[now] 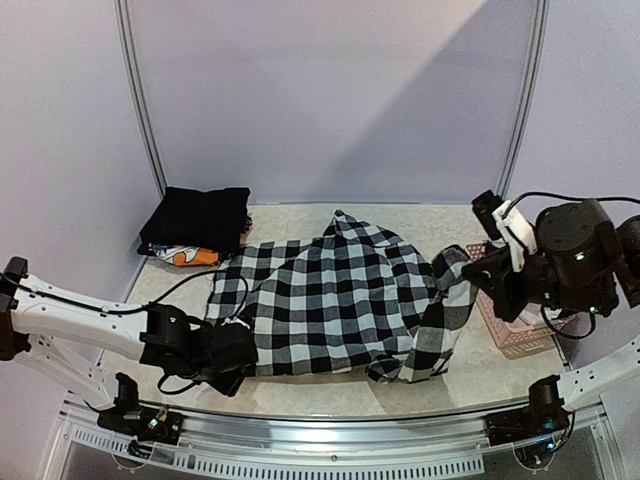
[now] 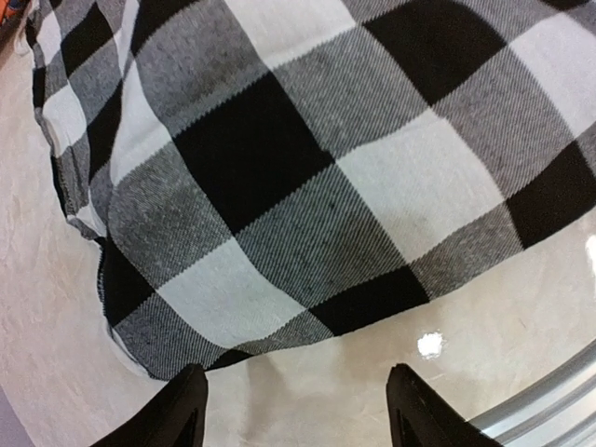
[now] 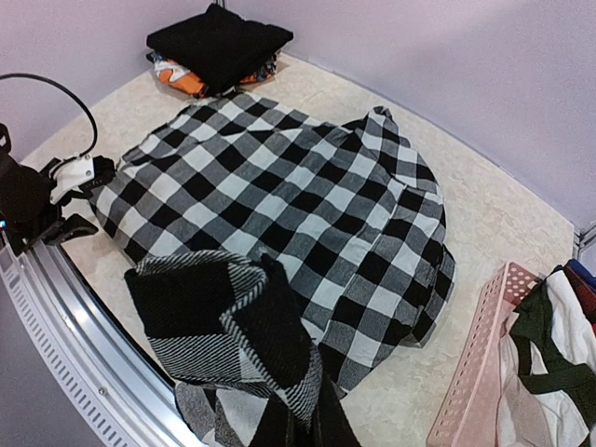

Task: Fold and stack the mixed laundry pile
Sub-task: Pick up the flattened shirt from the center of the board.

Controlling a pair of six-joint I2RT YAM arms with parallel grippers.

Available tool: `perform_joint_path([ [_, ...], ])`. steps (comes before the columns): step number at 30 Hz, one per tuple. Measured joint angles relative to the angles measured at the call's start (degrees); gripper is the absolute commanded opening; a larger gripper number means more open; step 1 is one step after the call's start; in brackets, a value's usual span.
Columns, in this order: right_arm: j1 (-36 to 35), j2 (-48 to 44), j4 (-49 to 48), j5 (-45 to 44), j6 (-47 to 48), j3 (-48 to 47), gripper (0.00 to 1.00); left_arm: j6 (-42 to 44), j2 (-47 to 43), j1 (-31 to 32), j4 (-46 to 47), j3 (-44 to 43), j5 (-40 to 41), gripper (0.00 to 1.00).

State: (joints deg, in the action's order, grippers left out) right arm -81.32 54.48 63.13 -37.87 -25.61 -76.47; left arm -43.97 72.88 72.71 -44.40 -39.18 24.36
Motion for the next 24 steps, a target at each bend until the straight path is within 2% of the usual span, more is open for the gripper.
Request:
perform_joint_path([
  [4,0.0,0.5,-1.1,1.7,-0.2,4.0,0.00,-0.2,3.8,1.1,-0.3,0.2,0.0,0.67],
  [10,0.0,-3.6,-1.6,2.3,-1.2,5.7,0.00,0.9,8.6,1.2,0.1,0.1,-0.7,0.75],
  [16,0.0,-5.9,-1.9,2.6,-2.3,6.4,0.00,2.7,14.8,0.3,1.6,-3.9,0.5,0.71],
  [18,0.0,-6.1,-1.8,2.7,-2.6,6.8,0.00,3.7,16.1,-0.7,2.7,-5.0,0.6,0.66],
  [20,0.0,-6.3,-1.8,2.7,-2.8,7.1,0.00,4.7,16.7,-2.0,4.0,-5.4,0.3,0.54],
  [24,0.0,-7.1,-1.5,2.6,-3.1,7.6,0.00,6.8,18.2,-3.7,6.1,-5.9,-0.4,0.21],
])
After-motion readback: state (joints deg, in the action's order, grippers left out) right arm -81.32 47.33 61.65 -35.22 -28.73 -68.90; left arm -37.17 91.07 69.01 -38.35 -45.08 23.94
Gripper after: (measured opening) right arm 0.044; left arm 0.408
